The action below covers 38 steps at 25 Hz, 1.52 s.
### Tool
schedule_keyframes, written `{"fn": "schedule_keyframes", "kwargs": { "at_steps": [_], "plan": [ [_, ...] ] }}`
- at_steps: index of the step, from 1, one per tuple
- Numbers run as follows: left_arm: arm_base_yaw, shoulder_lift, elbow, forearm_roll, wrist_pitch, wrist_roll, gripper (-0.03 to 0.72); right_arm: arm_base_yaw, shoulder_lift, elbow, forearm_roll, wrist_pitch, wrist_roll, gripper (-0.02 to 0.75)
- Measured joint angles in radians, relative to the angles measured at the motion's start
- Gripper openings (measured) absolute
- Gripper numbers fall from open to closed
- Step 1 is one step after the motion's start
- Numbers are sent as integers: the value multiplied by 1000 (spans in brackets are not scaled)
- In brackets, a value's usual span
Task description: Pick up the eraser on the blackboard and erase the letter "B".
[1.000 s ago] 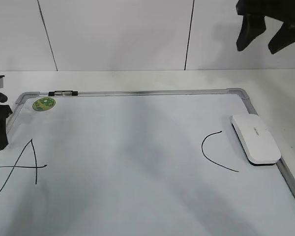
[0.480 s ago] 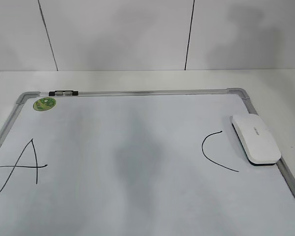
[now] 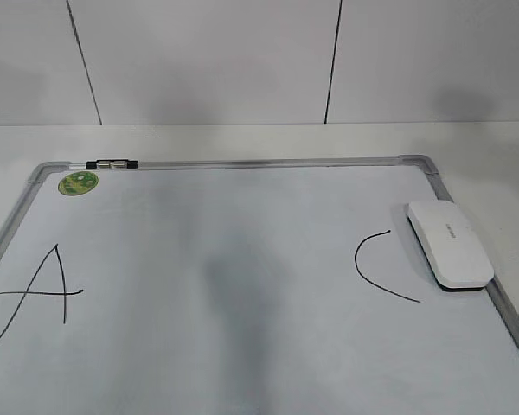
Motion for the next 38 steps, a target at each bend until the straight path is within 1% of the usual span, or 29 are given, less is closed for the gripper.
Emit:
{"fn": "schedule_keyframes", "kwargs": {
  "at_steps": [3,7,11,13,16,19,23,27,29,32,35,38],
  "plan": [
    [0,-67,0,0,7,0,442,0,-73,22,-39,2,5,631],
    [0,-131,0,0,15,-1,442,0,-106,22,-47,4,6,564],
    [0,-208,20,-2,15,-2,442,0,-106,22,2,4,7,533],
    [0,-261,46,-2,17,-5,442,0,-106,24,14,4,7,551],
    [0,-352,107,-2,19,-5,442,0,-106,26,16,4,7,639],
    [0,-451,176,-2,21,-7,442,0,-109,47,18,6,8,663],
    [0,-607,278,8,25,-7,442,0,-121,93,18,6,8,667],
    [0,-761,367,66,34,-7,440,0,-173,166,18,6,8,667],
    [0,-826,398,78,37,-7,439,0,-209,207,18,6,8,667],
    [0,-905,443,82,39,-7,438,0,-274,269,8,6,8,667],
    [0,-964,490,83,39,-7,438,0,-339,322,-28,6,-1,661],
    [-2,-1024,541,56,39,-7,438,0,-402,359,-55,6,-38,627]
  ]
}}
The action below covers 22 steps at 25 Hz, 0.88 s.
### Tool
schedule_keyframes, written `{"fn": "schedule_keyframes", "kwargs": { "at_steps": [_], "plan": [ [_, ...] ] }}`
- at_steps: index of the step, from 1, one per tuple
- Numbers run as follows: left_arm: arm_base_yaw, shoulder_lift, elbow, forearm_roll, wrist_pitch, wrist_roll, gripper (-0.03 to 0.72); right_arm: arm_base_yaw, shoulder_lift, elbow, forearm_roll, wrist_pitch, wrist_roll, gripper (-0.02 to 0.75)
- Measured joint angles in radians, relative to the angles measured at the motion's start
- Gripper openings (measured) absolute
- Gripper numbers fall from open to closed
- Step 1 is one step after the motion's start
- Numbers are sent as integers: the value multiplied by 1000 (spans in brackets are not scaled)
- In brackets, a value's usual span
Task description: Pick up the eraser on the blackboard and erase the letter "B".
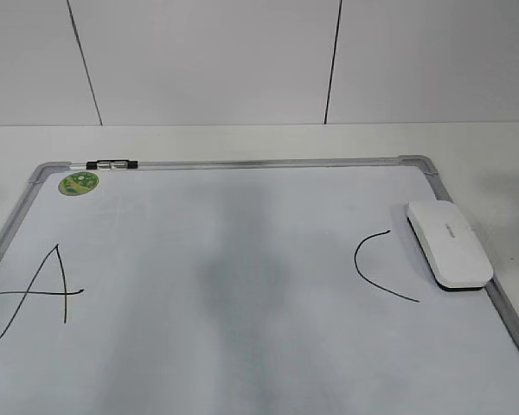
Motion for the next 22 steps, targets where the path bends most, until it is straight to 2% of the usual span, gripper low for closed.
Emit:
{"fn": "schedule_keyframes", "kwargs": {
  "at_steps": [3,7,16,22],
  "plan": [
    [-2,-66,50,-45,0,0,438,0,-63,34,-10,0,-45,588],
    [-24,-178,112,-60,0,0,433,0,-136,89,-14,0,-60,574],
    [-26,-452,216,-32,4,0,424,0,-282,254,-44,0,-113,571],
    [-26,-556,306,-26,5,21,424,0,-341,357,-76,0,-117,570]
  ]
}}
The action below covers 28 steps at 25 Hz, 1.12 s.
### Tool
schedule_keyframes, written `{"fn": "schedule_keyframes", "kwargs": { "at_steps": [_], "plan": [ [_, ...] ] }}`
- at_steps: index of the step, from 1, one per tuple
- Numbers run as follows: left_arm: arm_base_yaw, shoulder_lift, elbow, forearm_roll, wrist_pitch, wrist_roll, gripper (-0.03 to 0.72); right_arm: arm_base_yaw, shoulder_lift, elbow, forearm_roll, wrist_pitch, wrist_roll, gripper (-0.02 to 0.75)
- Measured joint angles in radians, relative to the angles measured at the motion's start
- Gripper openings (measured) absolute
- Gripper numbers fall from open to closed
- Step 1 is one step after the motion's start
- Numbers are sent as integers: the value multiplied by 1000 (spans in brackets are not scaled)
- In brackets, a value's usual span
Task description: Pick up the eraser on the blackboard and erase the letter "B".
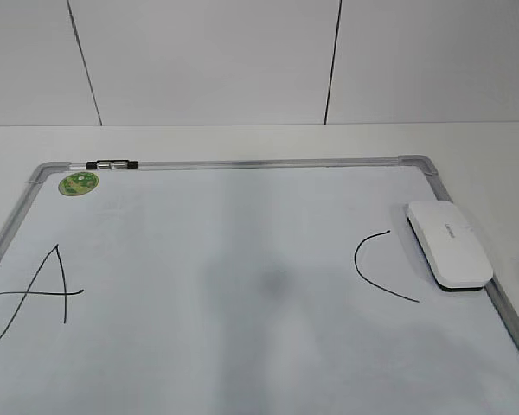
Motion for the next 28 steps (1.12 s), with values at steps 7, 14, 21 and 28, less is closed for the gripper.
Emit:
{"fn": "schedule_keyframes", "kwargs": {
  "at_steps": [7,14,21,28],
  "plan": [
    [0,-9,93,19,-33,8,424,0,-121,95,-50,-78,-2,570],
    [0,-9,129,25,-138,10,424,0,-189,182,-84,-147,-2,570],
    [0,-9,129,25,-141,10,424,0,-211,197,-88,-135,-14,570],
    [0,-13,129,27,-144,10,424,-7,-251,197,-88,-135,-14,570]
  ]
}}
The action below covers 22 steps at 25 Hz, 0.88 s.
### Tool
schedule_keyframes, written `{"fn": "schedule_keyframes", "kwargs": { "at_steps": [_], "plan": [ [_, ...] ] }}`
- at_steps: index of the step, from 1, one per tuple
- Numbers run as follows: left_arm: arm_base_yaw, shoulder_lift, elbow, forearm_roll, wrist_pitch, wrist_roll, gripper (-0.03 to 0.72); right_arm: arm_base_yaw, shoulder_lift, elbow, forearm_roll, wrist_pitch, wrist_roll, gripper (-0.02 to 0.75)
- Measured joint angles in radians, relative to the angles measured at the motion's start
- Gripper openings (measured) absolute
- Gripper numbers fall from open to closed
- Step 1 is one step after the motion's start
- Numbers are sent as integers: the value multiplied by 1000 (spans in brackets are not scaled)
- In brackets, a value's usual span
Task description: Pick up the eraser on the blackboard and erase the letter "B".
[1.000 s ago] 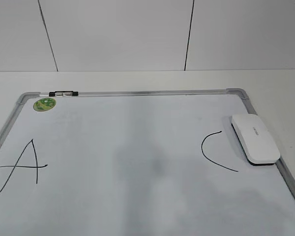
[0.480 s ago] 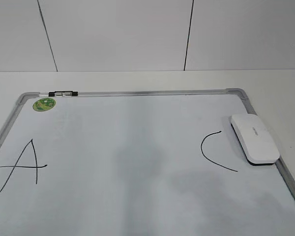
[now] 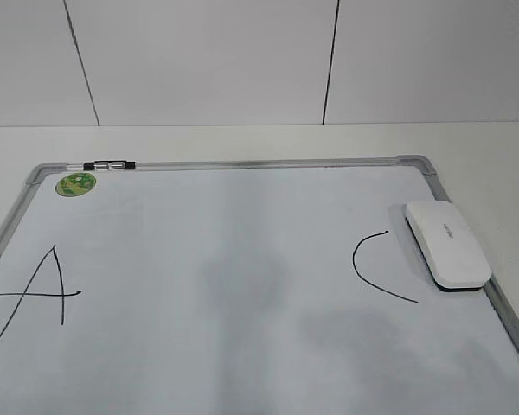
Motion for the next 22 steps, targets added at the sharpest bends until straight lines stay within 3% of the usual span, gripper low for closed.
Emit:
{"fn": "schedule_keyframes", "kwargs": {
  "at_steps": [8,22],
  "plan": [
    [0,0,0,-32,0,0,424,-147,-10,0,-2,2,0,570],
    [2,0,0,-47,0,0,424,-150,-10,0,-2,2,0,569]
  ]
}}
